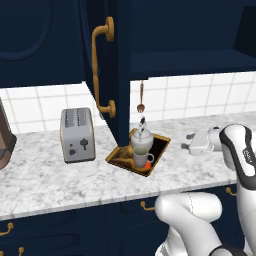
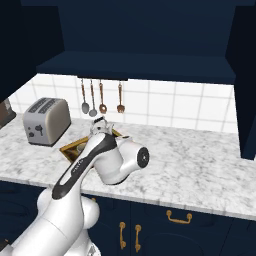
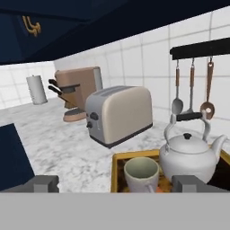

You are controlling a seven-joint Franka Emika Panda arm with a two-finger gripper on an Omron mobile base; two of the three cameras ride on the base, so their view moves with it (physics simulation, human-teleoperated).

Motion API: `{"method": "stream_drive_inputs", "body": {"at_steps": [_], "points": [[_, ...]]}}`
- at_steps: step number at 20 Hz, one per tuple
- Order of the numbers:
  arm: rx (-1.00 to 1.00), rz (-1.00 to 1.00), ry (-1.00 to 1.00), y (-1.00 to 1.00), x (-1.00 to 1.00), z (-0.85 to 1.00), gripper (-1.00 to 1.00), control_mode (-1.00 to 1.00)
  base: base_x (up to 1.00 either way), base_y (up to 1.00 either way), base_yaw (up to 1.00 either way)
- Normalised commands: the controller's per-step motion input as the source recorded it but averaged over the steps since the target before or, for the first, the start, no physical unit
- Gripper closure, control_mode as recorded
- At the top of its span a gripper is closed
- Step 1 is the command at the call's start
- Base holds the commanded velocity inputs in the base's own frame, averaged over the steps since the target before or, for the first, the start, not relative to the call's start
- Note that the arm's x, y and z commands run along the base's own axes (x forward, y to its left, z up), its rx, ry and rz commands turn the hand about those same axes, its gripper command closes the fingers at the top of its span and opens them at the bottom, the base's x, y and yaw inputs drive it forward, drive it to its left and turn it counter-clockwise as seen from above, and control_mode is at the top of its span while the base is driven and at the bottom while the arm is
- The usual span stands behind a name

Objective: Pick the kettle from the counter and place it on the tray. Then pick the mug from the cabinet and place it on the tray. Then close the cabinet doors.

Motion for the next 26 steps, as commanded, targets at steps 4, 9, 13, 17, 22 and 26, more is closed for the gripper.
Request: {"method": "stream_drive_inputs", "body": {"at_steps": [4,9,13,17,22,26], "points": [[0.0,0.0,0.06,-0.21,0.0,0.0,-1.0,-1.0,0.0,0.0,0.0],[0.0,0.0,0.06,-0.19,0.0,0.01,-1.0,-1.0,0.0,0.0,0.0],[0.0,0.0,0.05,-0.13,0.0,0.01,-1.0,-1.0,0.0,0.0,0.0],[0.0,0.0,0.03,-0.04,0.0,0.0,-1.0,-1.0,0.0,0.0,0.0],[0.0,0.0,0.03,-0.04,0.0,0.0,-1.0,-1.0,0.0,0.0,0.0],[0.0,0.0,0.01,-0.1,0.0,0.0,-1.0,-1.0,0.0,0.0,0.0]]}}
